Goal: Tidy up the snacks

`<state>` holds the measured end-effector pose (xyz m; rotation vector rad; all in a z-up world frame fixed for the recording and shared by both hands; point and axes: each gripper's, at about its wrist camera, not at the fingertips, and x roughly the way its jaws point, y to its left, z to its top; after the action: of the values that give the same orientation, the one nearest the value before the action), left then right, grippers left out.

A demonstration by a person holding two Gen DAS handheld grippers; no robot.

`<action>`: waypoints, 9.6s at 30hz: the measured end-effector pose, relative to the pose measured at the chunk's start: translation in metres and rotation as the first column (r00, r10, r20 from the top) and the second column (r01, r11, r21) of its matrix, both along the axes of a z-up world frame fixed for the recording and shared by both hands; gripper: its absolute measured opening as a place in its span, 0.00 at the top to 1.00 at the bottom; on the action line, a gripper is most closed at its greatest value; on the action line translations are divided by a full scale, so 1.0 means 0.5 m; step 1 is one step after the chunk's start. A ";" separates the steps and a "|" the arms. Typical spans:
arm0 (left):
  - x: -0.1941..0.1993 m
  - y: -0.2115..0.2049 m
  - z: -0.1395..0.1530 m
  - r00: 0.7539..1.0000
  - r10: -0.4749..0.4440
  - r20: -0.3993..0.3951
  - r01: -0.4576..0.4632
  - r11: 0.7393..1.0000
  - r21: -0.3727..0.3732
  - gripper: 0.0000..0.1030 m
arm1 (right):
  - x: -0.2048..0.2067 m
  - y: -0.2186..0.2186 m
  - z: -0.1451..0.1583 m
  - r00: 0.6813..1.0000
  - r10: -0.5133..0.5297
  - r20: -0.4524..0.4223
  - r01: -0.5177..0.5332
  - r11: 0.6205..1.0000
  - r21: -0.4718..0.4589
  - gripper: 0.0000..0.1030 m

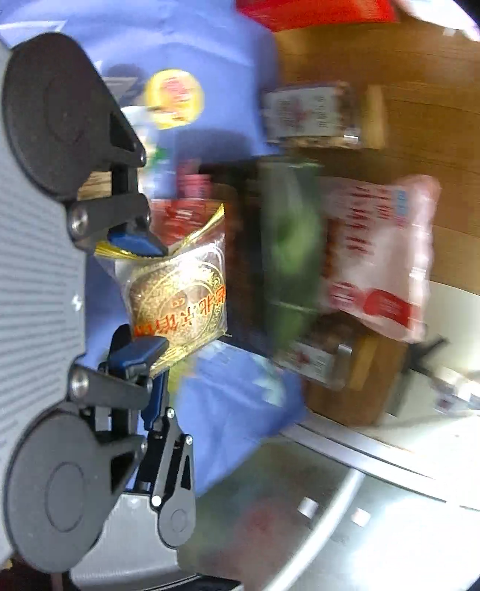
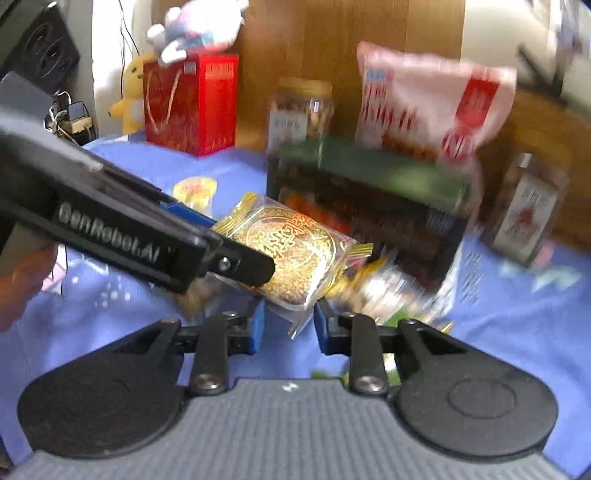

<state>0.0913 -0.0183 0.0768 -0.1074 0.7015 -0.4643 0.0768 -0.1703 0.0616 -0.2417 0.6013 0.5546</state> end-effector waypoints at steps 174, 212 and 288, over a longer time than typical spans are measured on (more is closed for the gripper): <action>-0.005 0.019 -0.124 0.979 -0.103 -0.175 0.056 0.966 -0.254 0.67 | -0.048 0.061 -0.098 0.977 -0.213 -0.007 0.213 0.976 0.046 0.66; 0.208 0.030 0.013 1.000 0.020 -0.002 -0.020 0.980 -0.199 0.60 | 0.204 0.067 -0.016 0.973 -0.182 0.141 0.157 0.973 0.169 0.66; -0.090 0.102 -0.158 0.982 -0.065 -0.177 0.029 0.980 -0.195 0.13 | -0.097 0.020 -0.131 0.994 -0.008 -0.108 0.022 0.992 0.127 0.31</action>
<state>0.0461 0.0327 -0.0022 -0.3188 0.8400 -0.5721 0.0283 -0.1605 -0.0037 -0.0863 0.6686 0.5916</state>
